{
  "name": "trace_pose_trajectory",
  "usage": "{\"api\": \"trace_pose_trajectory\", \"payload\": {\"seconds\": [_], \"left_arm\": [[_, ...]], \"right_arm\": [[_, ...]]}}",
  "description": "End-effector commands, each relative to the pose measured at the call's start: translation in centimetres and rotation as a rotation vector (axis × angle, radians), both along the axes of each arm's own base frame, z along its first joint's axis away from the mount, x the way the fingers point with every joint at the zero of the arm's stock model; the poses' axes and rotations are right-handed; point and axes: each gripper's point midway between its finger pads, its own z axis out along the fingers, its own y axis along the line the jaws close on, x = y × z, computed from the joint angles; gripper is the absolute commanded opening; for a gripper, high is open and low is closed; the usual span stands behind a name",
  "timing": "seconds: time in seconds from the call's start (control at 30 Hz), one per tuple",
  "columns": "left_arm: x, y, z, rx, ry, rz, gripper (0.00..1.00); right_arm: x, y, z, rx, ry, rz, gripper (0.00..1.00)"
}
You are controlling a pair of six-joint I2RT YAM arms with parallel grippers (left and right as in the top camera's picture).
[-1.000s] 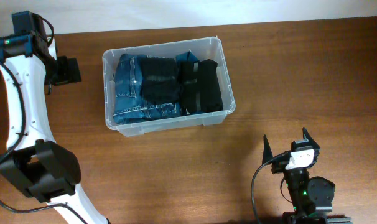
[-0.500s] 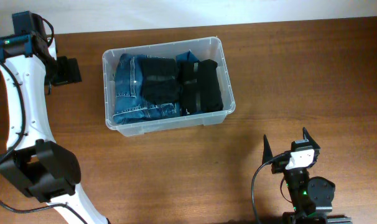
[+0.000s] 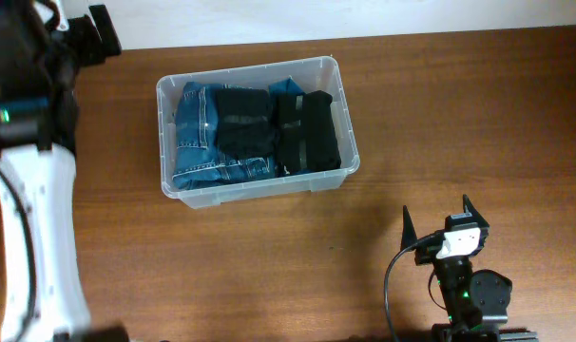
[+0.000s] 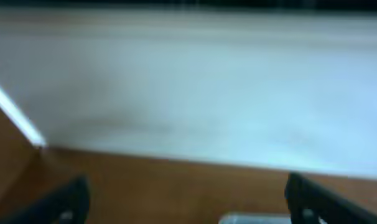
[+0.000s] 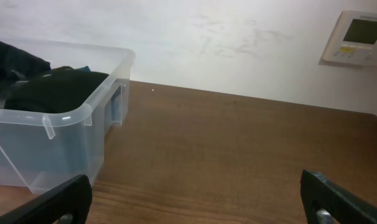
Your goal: Pack container
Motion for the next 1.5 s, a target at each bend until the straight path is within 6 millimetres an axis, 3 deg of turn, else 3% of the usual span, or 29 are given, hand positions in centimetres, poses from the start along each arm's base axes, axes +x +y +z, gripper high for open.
{"api": "trace_pose_trajectory", "payload": {"seconds": [0.0, 0.17, 0.2, 0.27, 0.4, 0.57, 0.7, 0.83, 1.07, 1.47], "left_arm": [[-2.1, -1.9, -3.3, -0.007, 0.004, -0.043, 0.99], [-5.9, -3.7, -8.5, -0.005, -0.022, -0.078, 0.99], [-7.3, -4.5, -11.2, -0.005, -0.025, -0.095, 0.99], [-9.1, -5.5, -14.0, -0.005, -0.031, -0.120, 0.99], [-11.9, -6.6, -16.7, -0.002, -0.100, -0.150, 0.99], [-16.9, -6.5, -20.4, 0.001, -0.173, -0.153, 1.00], [-19.4, -6.2, -21.9, 0.007, -0.233, -0.137, 0.99], [-20.6, -5.8, -22.3, 0.013, -0.282, -0.118, 0.99], [-21.6, -5.7, -23.4, 0.100, -0.263, -0.126, 0.99], [-23.4, -5.6, -27.6, 0.220, -0.088, -0.165, 0.99]], "right_arm": [[0.0, 0.0, -0.3, 0.009, -0.002, -0.006, 0.98], [0.0, 0.0, -0.3, 0.009, -0.002, -0.005, 0.98], [0.0, 0.0, -0.3, 0.009, -0.002, -0.005, 0.98], [0.0, 0.0, -0.3, 0.009, -0.002, -0.006, 0.98], [0.0, 0.0, -0.3, 0.009, -0.002, -0.005, 0.98], [0.0, 0.0, -0.3, 0.009, -0.002, -0.005, 0.98], [0.0, 0.0, -0.3, 0.009, -0.002, -0.006, 0.98], [0.0, 0.0, -0.3, 0.009, -0.002, -0.005, 0.98], [0.0, 0.0, -0.3, 0.009, -0.002, -0.006, 0.98], [0.0, 0.0, -0.3, 0.009, -0.002, -0.006, 0.98]]}}
